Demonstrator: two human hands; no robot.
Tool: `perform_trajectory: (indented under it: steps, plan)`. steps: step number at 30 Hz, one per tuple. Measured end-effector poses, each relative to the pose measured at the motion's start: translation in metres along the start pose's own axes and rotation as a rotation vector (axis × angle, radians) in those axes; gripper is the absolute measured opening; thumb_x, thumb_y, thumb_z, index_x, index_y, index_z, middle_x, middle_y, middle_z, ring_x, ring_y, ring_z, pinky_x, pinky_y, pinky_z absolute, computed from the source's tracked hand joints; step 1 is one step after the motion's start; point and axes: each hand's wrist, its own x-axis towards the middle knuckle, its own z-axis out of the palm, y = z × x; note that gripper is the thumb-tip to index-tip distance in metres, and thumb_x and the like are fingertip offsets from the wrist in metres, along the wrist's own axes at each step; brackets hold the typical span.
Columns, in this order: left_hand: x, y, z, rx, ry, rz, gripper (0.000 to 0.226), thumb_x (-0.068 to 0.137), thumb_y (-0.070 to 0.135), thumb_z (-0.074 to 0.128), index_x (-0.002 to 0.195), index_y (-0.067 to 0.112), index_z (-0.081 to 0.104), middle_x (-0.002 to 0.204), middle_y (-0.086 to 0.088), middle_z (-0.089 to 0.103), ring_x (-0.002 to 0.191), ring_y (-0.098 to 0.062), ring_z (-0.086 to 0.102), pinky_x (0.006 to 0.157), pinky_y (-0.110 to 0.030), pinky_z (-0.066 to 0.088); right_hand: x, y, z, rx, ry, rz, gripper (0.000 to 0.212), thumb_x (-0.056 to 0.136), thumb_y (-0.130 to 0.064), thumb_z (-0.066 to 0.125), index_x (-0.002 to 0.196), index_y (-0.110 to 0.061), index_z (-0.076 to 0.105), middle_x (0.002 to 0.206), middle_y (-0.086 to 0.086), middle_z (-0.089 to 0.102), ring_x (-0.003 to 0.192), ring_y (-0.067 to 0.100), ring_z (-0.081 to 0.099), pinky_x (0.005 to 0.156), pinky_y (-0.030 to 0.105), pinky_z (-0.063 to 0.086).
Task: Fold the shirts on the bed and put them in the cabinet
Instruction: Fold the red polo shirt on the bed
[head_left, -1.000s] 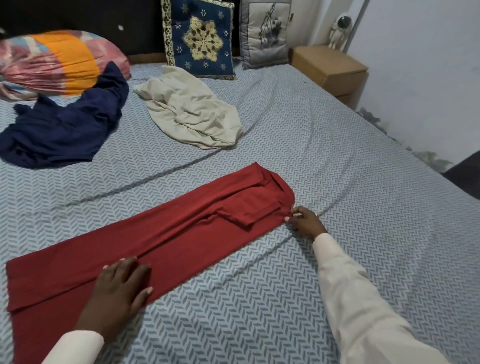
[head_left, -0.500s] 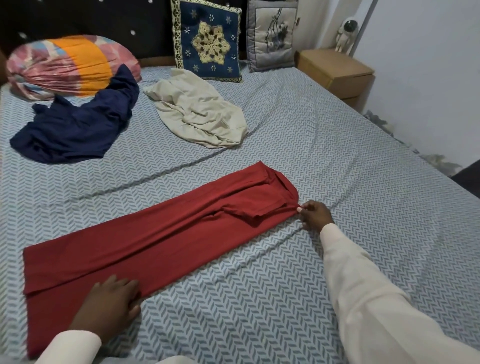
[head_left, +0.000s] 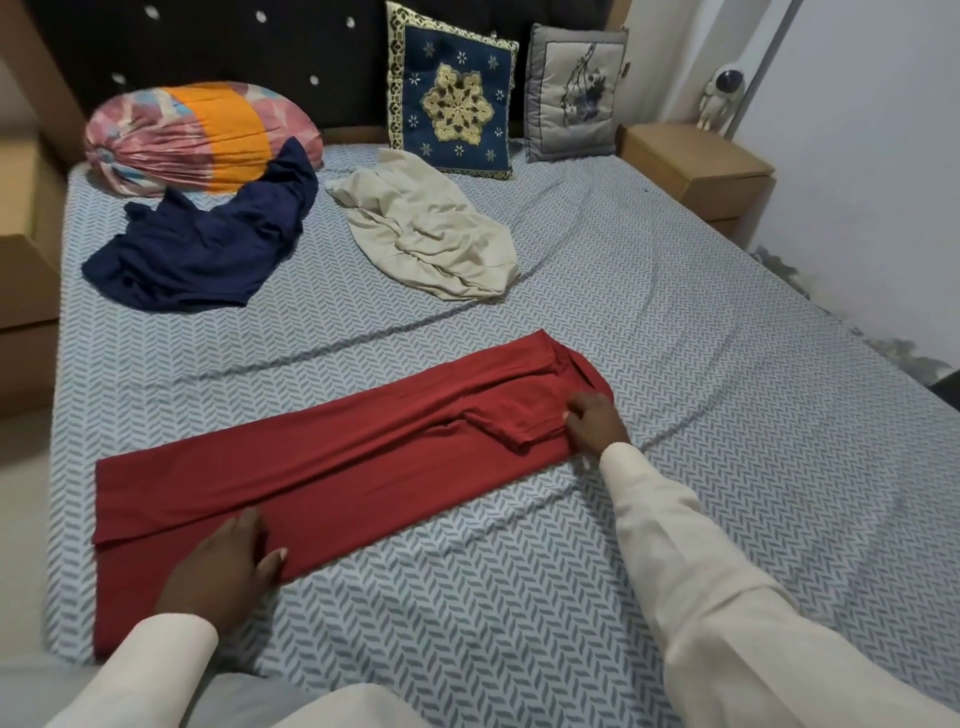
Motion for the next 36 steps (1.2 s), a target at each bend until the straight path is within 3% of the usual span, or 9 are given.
perform_trajectory:
  steps: [3,7,10,14,19,24,27,32,36]
  plan:
    - [-0.002,-0.009,-0.004,-0.077,-0.029,-0.143,0.032,0.081,0.035,0.074,0.090,0.021,0.047,0.098,-0.010,0.061,0.091,-0.030,0.059,0.075,-0.037,0.046,-0.001,-0.003,0.005,-0.100,-0.134,0.105,0.045,0.081,-0.021,0.063,0.125,-0.016,0.064,0.127,0.021,0.057,0.114,0.036,0.057,0.100,0.034,0.045]
    - [-0.008,-0.015,-0.011,-0.026,0.065,-0.313,0.038,0.076,0.033,0.079,0.098,0.011,0.057,0.105,-0.019,0.056,0.100,-0.040,0.053,0.086,-0.043,0.046,-0.022,-0.047,0.003,-0.216,0.101,0.140,0.042,0.083,-0.023,0.057,0.123,-0.014,0.061,0.130,0.018,0.050,0.118,0.037,0.048,0.098,0.041,0.043]
    - [-0.021,-0.016,-0.024,0.030,0.143,-0.515,0.060,0.074,0.035,0.081,0.119,0.007,0.053,0.126,-0.023,0.045,0.114,-0.044,0.044,0.094,-0.050,0.042,-0.047,-0.094,0.030,-0.252,0.125,-0.002,0.042,0.085,-0.022,0.054,0.127,-0.018,0.056,0.129,0.014,0.051,0.119,0.035,0.046,0.100,0.042,0.037]
    - [-0.026,-0.019,-0.035,-0.088,0.124,-0.760,0.079,0.076,0.031,0.080,0.136,0.007,0.034,0.135,-0.025,0.040,0.124,-0.044,0.040,0.098,-0.051,0.042,-0.079,-0.140,0.083,-0.417,0.082,-0.152,0.034,0.087,-0.021,0.055,0.121,-0.020,0.056,0.118,0.010,0.058,0.110,0.032,0.053,0.093,0.042,0.039]
    - [-0.030,-0.040,-0.036,-0.198,0.065,-0.958,0.049,0.094,0.022,0.057,0.137,0.007,0.038,0.141,-0.018,0.041,0.129,-0.038,0.040,0.104,-0.049,0.037,-0.116,-0.187,0.130,-0.388,0.152,-0.268,0.039,0.075,-0.009,0.063,0.114,-0.012,0.062,0.106,0.018,0.058,0.096,0.037,0.054,0.083,0.044,0.042]
    - [-0.038,-0.054,-0.044,-0.296,0.018,-0.994,0.052,0.095,0.020,0.056,0.139,0.005,0.036,0.143,-0.015,0.035,0.129,-0.037,0.044,0.106,-0.045,0.036,-0.153,-0.257,0.161,-0.360,-0.002,-0.575,0.037,0.073,-0.022,0.063,0.109,-0.021,0.062,0.108,0.010,0.057,0.100,0.033,0.050,0.082,0.040,0.039]
    - [-0.039,-0.058,-0.044,-0.386,0.016,-0.962,0.051,0.092,0.017,0.058,0.135,0.000,0.035,0.141,-0.020,0.044,0.129,-0.036,0.048,0.105,-0.041,0.040,-0.173,-0.293,0.173,-0.331,-0.070,-0.655,0.035,0.070,-0.026,0.061,0.104,-0.021,0.062,0.104,0.008,0.059,0.100,0.033,0.052,0.084,0.040,0.038]
    - [-0.044,-0.062,-0.049,-0.517,0.070,-0.895,0.047,0.088,0.017,0.054,0.130,-0.001,0.043,0.137,-0.020,0.052,0.127,-0.035,0.051,0.102,-0.037,0.042,-0.195,-0.360,0.187,-0.256,-0.269,-0.830,0.025,0.089,-0.030,0.054,0.104,-0.013,0.061,0.107,0.013,0.061,0.104,0.035,0.055,0.086,0.039,0.039]
    - [-0.053,-0.070,-0.053,-0.735,0.111,-0.792,0.027,0.068,0.021,0.062,0.092,0.010,0.067,0.097,-0.014,0.073,0.088,-0.027,0.071,0.079,-0.036,0.058,-0.206,-0.425,0.198,-0.240,-0.400,-0.757,0.048,0.098,-0.043,0.046,0.120,-0.001,0.055,0.123,0.023,0.059,0.114,0.037,0.055,0.092,0.039,0.041]
